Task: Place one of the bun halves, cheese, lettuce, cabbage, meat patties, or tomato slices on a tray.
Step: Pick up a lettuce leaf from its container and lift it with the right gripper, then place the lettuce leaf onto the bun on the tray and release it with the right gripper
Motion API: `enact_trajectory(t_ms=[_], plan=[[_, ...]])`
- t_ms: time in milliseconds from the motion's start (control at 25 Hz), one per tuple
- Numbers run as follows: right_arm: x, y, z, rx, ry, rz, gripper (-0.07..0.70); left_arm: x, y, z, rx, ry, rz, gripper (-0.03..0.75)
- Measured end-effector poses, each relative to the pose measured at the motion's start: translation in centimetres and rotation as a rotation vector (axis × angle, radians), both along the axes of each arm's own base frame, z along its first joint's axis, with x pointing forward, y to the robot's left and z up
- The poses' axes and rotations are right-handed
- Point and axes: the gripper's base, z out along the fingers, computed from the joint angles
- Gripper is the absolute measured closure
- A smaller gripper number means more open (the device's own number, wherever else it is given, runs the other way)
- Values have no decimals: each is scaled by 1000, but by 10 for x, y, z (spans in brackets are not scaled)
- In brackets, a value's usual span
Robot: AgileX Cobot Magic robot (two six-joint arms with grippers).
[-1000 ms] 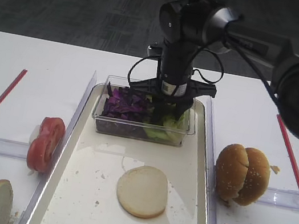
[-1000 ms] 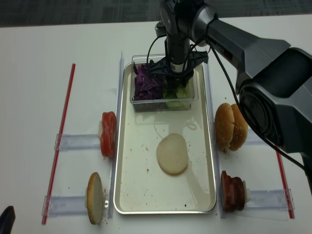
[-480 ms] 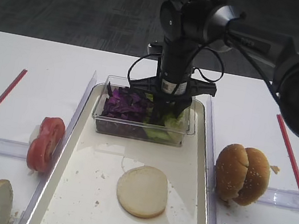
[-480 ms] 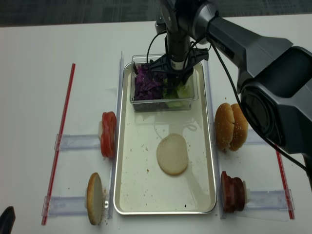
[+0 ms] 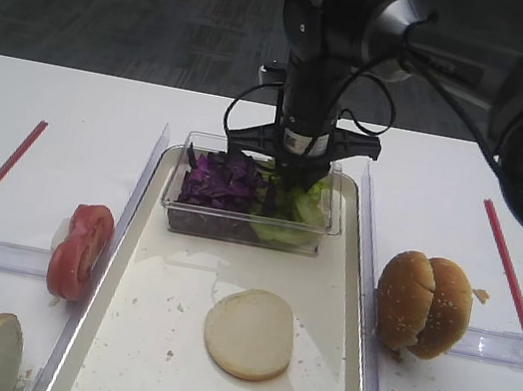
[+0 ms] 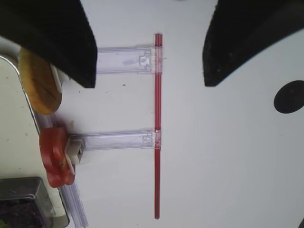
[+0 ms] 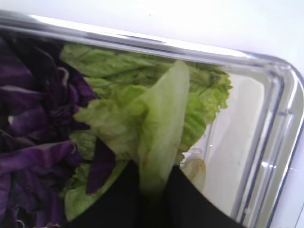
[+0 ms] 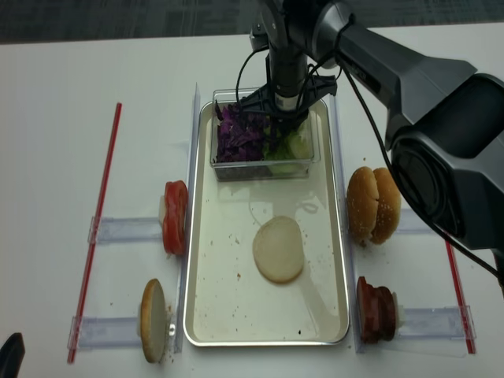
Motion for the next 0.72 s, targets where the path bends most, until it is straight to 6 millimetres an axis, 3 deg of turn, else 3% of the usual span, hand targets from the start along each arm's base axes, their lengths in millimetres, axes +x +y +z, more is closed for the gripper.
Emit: enact_trajectory(t_ms=[400,720], plan=[[-3,0,20,30,-28,5,545,0,0,0,0,0,0,277],[-10,-1,56,98,-71,-3,547,0,0,0,0,0,0,277]])
